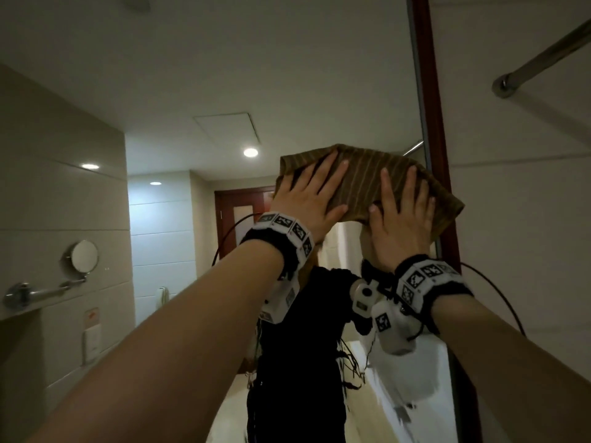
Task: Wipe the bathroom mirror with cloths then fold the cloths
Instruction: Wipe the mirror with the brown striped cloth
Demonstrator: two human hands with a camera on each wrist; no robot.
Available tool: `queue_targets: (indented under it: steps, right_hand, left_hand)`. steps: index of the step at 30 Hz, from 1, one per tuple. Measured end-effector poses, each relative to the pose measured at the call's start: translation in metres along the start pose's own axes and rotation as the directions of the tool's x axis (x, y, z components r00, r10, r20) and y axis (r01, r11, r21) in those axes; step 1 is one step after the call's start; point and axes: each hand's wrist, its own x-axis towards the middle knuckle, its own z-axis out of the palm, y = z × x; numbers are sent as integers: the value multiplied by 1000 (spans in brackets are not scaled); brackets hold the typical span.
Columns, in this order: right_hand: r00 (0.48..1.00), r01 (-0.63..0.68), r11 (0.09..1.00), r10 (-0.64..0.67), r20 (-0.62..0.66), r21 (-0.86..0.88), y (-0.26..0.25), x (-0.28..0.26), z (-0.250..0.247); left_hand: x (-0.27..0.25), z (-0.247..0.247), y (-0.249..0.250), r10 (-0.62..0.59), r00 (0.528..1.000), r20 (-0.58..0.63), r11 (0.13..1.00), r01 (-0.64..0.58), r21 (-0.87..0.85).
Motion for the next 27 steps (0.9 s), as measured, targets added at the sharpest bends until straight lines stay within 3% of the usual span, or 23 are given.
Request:
queue_targets:
  steps: [6,13,17,27]
  right_hand:
    - [999,41,999,-41,4,-17,-33,16,0]
    - [980,197,980,-195,51,-39,-133,22,13]
    - [965,258,965,-255,66,-38,-180,14,24]
    - [953,289,957,-285,98,-22,-181,-56,42]
  left_hand:
    - [0,-7,-35,-33,999,-37,999,33,-6]
    - [-43,-24,-138,-143,990,8,989,143,-31]
    - [-80,-26,-188,-156,988,-24,987,154,-51]
    - [-157,7,-167,-196,978,-77,973,184,-141]
